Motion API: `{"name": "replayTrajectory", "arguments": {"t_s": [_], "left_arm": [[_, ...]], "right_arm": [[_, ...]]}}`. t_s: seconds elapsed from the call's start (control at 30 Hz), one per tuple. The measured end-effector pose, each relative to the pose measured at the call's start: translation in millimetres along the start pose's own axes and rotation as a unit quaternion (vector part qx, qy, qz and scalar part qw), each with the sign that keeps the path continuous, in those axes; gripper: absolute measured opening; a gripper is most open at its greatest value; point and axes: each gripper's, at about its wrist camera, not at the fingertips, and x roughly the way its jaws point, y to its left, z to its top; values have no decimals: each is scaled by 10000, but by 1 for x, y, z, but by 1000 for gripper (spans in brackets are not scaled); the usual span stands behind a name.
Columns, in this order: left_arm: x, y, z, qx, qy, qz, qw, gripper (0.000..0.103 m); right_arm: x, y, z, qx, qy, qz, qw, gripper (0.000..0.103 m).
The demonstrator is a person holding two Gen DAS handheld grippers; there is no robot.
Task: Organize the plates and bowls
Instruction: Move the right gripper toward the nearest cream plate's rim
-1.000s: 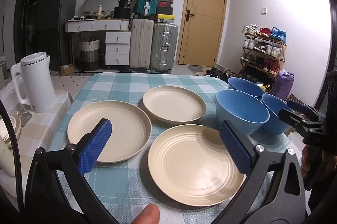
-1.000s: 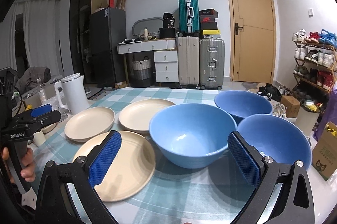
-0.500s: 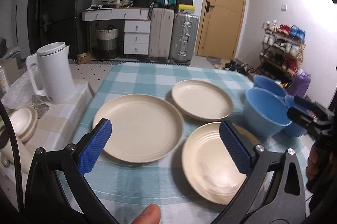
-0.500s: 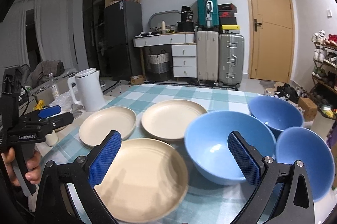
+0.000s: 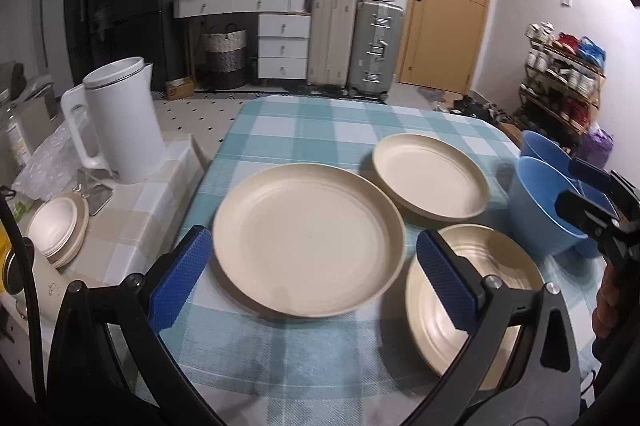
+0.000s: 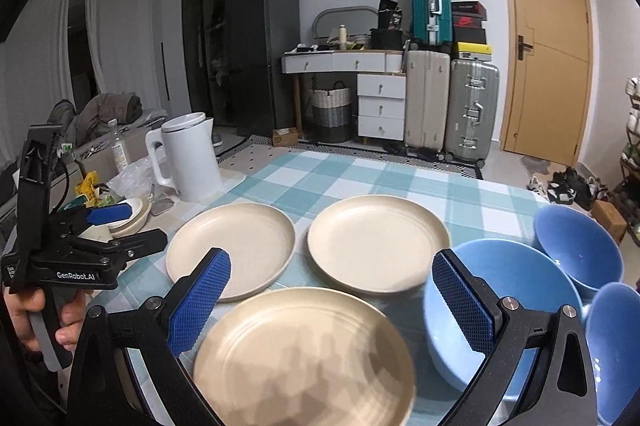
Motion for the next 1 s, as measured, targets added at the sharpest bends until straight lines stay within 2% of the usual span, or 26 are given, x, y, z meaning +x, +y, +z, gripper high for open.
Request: {"name": "replayTrajectory", "arguments": {"t_s": [0.1, 0.4, 0.9, 1.0], "left_arm": [[11, 12, 5, -211, 85, -80, 9997, 102], [42, 49, 19, -629, 258, 99, 9976, 102], [94, 77, -4, -777, 773, 294, 9935, 102], [97, 84, -7, -885, 829, 274, 9922, 102]], "right_arm": [[11, 3, 4, -21, 66, -2, 10000, 103], [42, 6, 18, -2, 370, 37, 9993, 103], [99, 20, 19, 17, 973, 337, 9947, 102], [110, 26, 20, 15, 1124, 424, 9928, 98]]}}
